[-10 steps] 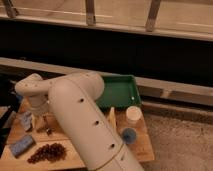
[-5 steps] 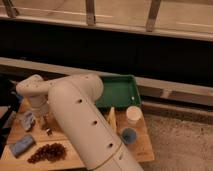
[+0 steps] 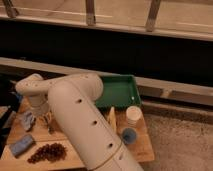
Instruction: Place fork in red bowl
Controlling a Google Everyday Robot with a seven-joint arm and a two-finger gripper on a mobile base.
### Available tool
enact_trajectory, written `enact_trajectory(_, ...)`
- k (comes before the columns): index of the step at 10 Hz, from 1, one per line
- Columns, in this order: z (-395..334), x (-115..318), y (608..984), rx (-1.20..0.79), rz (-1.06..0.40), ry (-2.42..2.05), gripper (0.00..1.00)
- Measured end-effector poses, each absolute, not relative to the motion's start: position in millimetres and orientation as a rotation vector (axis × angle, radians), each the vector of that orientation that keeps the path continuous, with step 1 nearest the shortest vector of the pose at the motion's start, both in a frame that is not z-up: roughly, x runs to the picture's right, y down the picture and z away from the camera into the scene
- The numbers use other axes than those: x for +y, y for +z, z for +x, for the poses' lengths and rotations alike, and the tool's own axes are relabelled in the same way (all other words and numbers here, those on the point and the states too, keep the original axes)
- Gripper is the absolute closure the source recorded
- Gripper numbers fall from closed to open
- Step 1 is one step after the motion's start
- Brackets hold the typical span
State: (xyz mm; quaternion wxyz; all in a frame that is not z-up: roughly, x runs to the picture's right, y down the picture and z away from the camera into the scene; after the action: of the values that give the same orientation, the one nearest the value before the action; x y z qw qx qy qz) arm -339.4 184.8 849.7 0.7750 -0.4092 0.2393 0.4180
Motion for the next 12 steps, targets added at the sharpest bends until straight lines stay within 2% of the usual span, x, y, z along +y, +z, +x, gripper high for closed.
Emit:
enact_trajectory(6, -331.5, 173.8, 837.1, 0.463, -0.862, 0.955, 1.0)
enact_trajectory(10, -323.7, 119.6, 807.7, 0.382, -0.781, 0.99, 1.0)
enact_trajectory(12, -320.2, 100.4, 805.3, 0.356, -0.743, 1.006, 1.0)
